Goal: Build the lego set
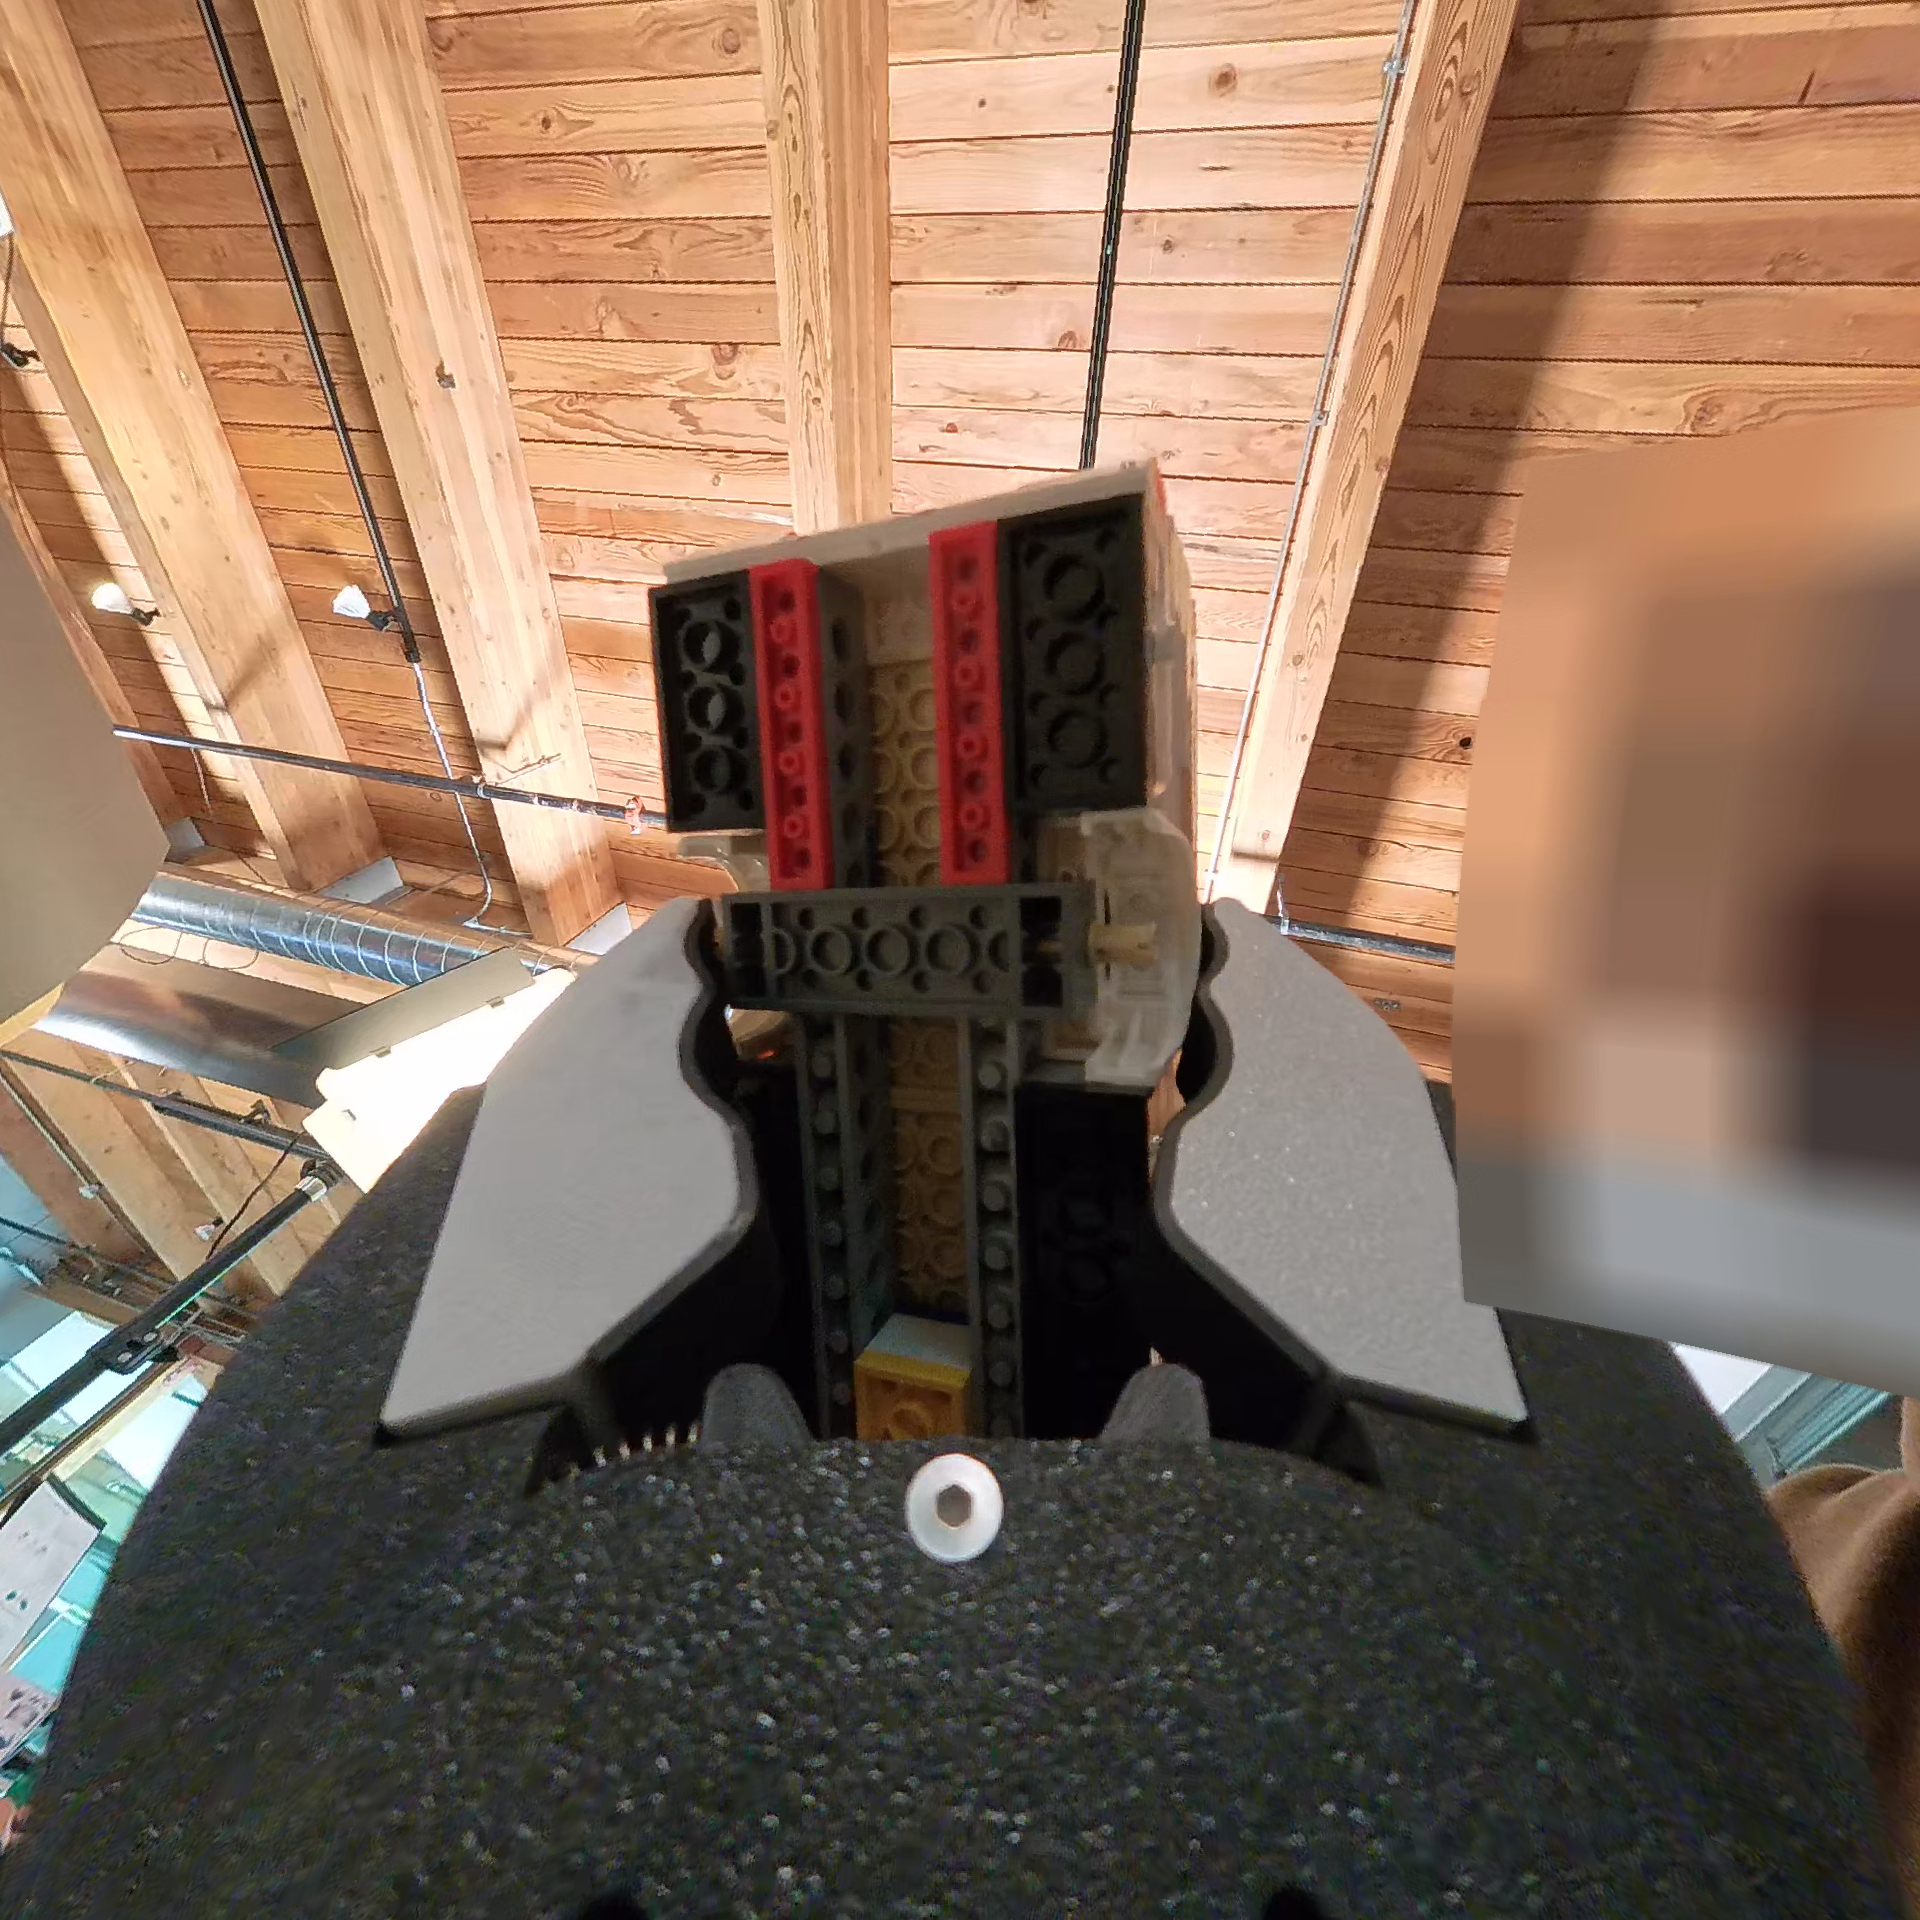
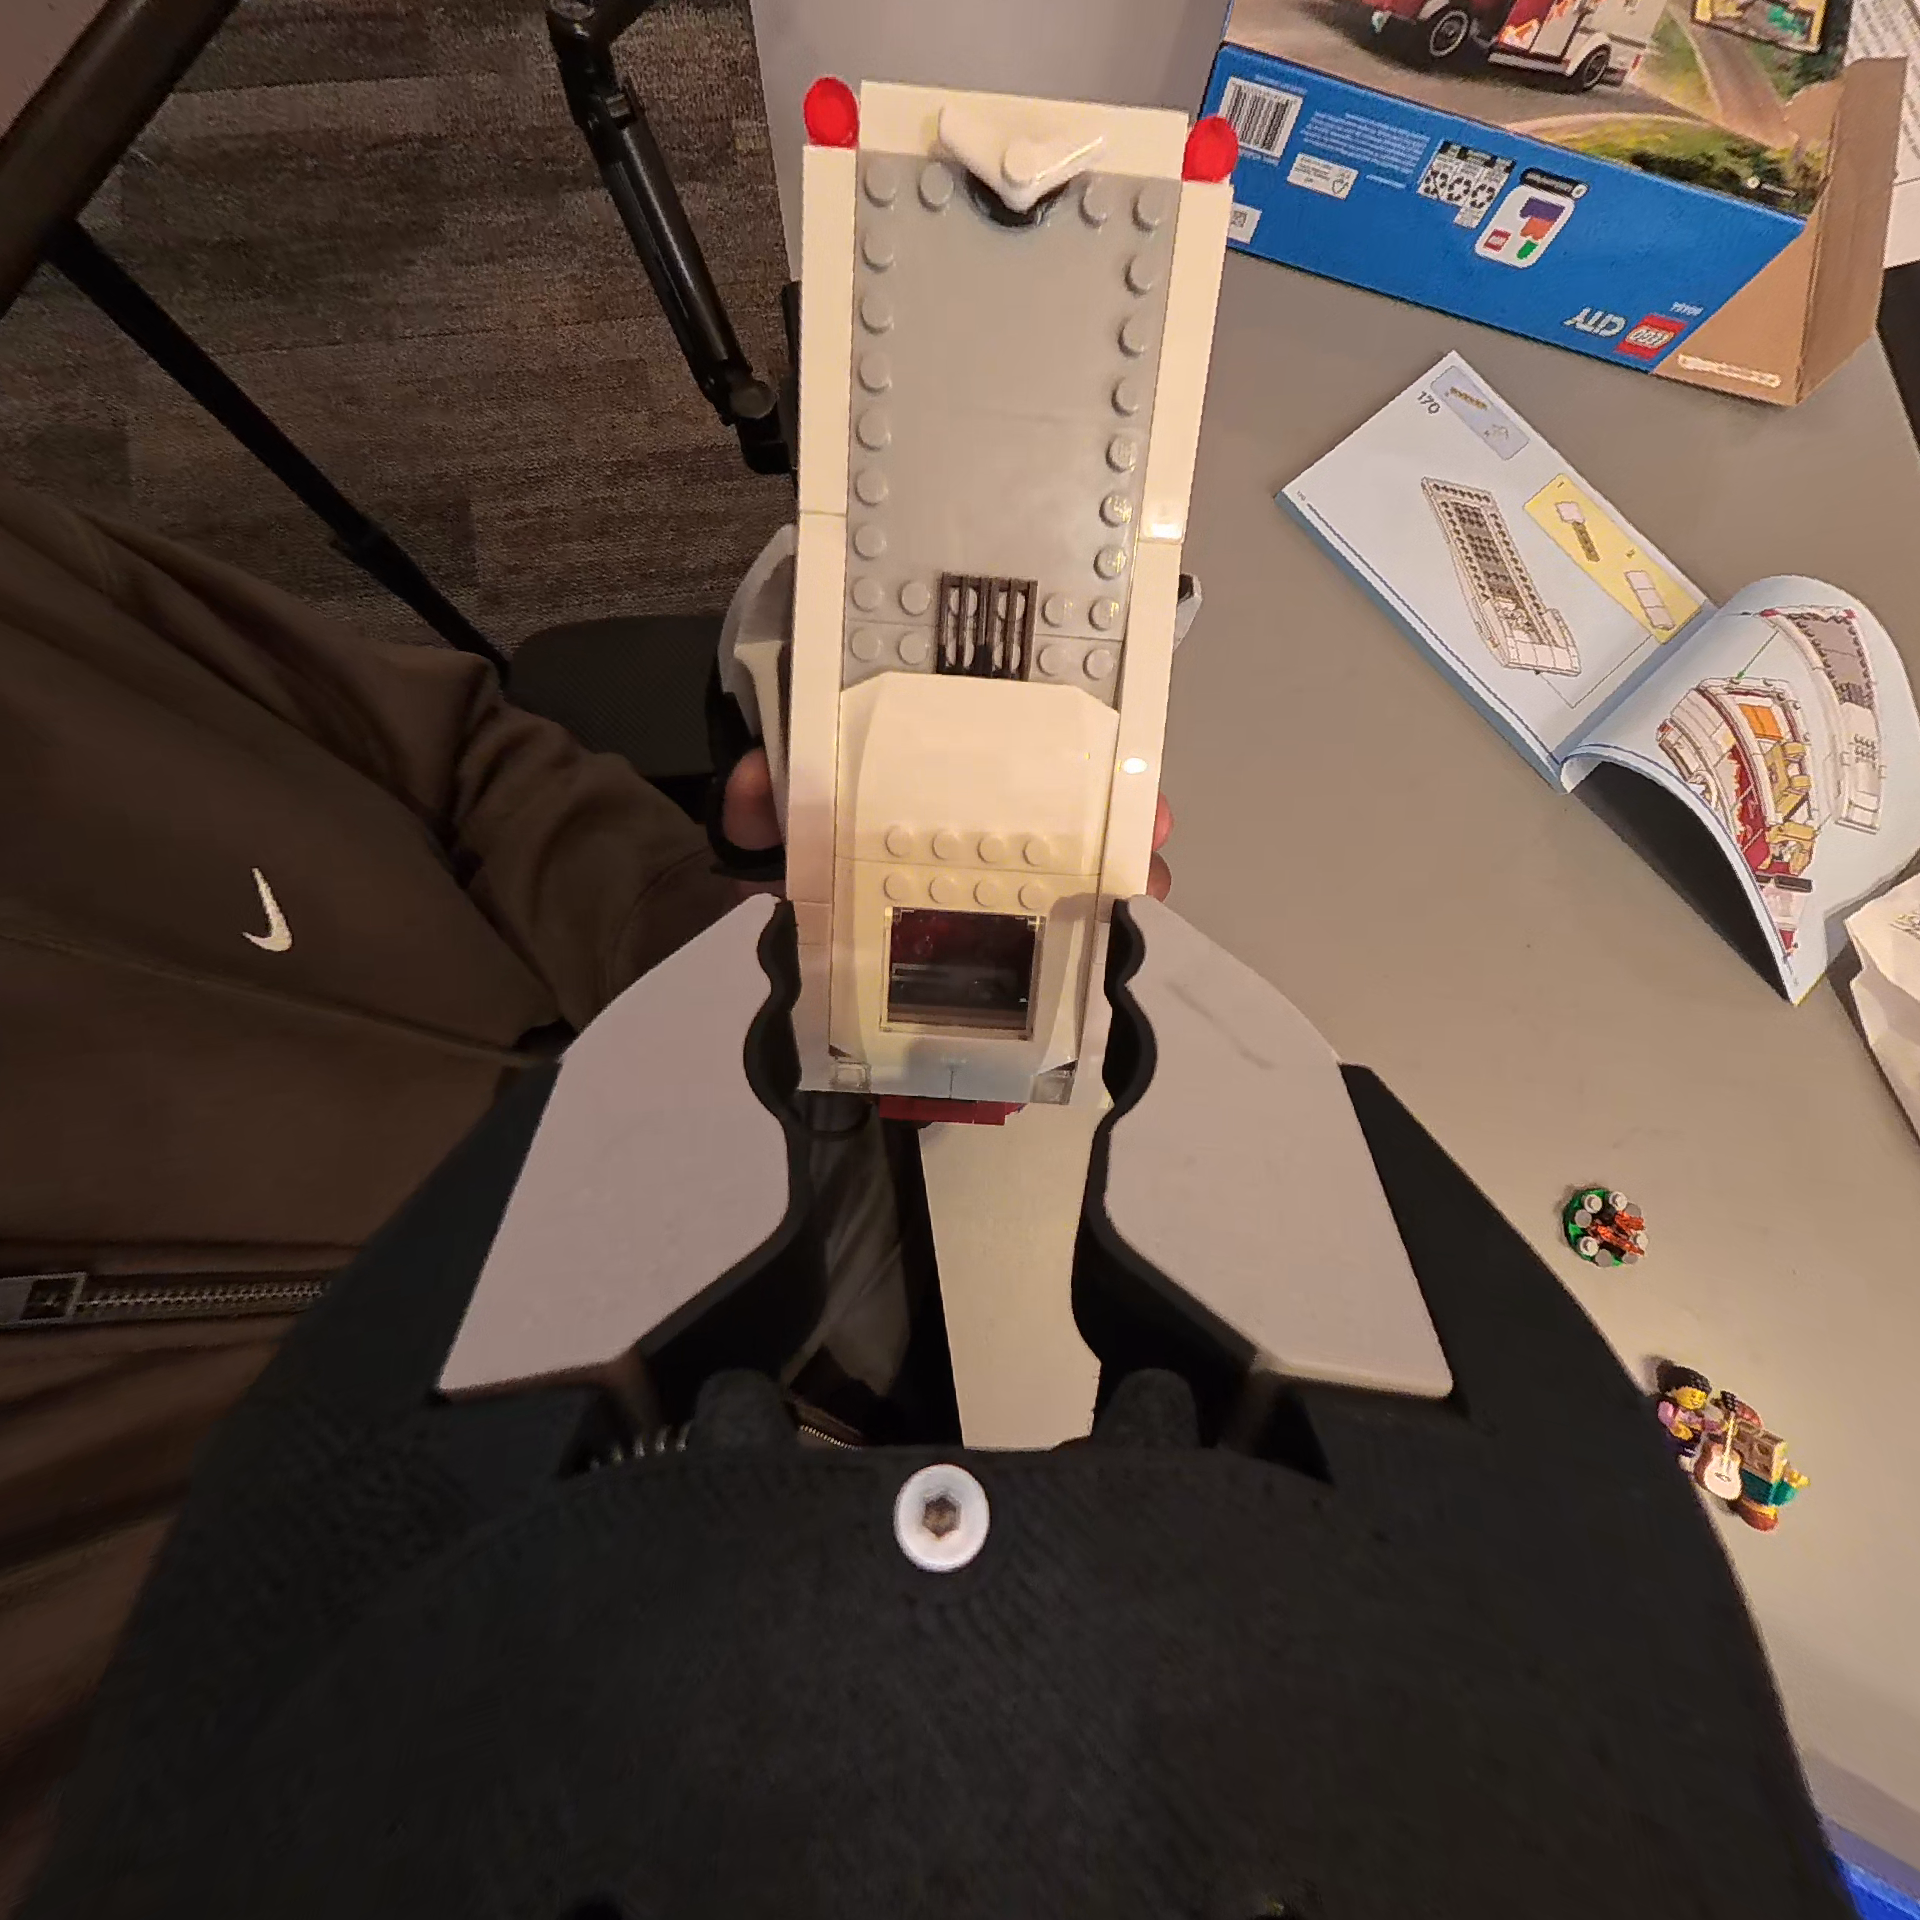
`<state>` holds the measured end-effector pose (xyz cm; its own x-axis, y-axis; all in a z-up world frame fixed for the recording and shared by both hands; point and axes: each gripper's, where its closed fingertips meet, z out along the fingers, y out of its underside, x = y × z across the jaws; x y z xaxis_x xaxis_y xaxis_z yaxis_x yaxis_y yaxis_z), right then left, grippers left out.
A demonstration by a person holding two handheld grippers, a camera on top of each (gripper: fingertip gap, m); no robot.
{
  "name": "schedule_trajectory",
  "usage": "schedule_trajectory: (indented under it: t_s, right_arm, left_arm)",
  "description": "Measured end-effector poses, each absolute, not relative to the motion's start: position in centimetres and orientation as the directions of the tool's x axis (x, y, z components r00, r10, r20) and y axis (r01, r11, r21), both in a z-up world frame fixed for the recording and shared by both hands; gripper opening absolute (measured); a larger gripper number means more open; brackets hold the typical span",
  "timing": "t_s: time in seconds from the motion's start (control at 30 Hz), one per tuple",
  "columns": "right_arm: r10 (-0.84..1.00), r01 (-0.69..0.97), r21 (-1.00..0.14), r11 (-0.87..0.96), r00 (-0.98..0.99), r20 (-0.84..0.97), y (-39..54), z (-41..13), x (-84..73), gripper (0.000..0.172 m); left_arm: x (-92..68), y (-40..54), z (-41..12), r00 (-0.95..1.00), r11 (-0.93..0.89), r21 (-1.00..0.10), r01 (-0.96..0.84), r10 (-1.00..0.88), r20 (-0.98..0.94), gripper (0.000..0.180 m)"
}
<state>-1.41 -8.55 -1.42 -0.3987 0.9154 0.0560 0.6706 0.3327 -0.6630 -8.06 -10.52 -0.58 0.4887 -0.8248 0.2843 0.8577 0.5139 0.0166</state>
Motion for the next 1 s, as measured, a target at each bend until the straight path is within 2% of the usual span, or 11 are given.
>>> schedule_trajectory:
  t_s: [1.0]
  right_arm:
    - [0.913, 0.676, -0.659, 0.328, -0.407, 0.038, -8.36, -1.76, -1.15, 0.057]
  left_arm:
    - [-7.73, -10.44, -0.56, 0.53, 0.548, -0.026, 0.836, -0.795, 0.296, 0.086]
